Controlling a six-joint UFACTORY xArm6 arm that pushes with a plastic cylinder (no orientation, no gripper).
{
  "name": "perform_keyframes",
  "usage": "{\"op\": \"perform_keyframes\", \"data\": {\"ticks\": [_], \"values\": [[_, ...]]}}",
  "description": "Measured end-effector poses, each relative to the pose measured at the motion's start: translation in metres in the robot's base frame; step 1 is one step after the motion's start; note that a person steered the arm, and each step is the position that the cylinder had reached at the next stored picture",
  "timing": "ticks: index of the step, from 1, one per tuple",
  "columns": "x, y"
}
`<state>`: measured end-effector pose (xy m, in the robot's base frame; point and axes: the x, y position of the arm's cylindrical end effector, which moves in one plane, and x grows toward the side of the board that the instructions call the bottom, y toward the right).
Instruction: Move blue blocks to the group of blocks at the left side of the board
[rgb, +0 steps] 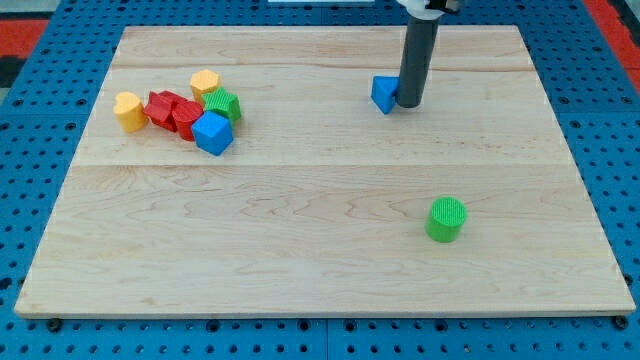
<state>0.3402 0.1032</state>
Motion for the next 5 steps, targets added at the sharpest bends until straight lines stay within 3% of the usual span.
{"op": "perform_keyframes", "data": {"ticks": [3, 5], "values": [[-0.042, -0.036], [-0.038, -0.139]]}}
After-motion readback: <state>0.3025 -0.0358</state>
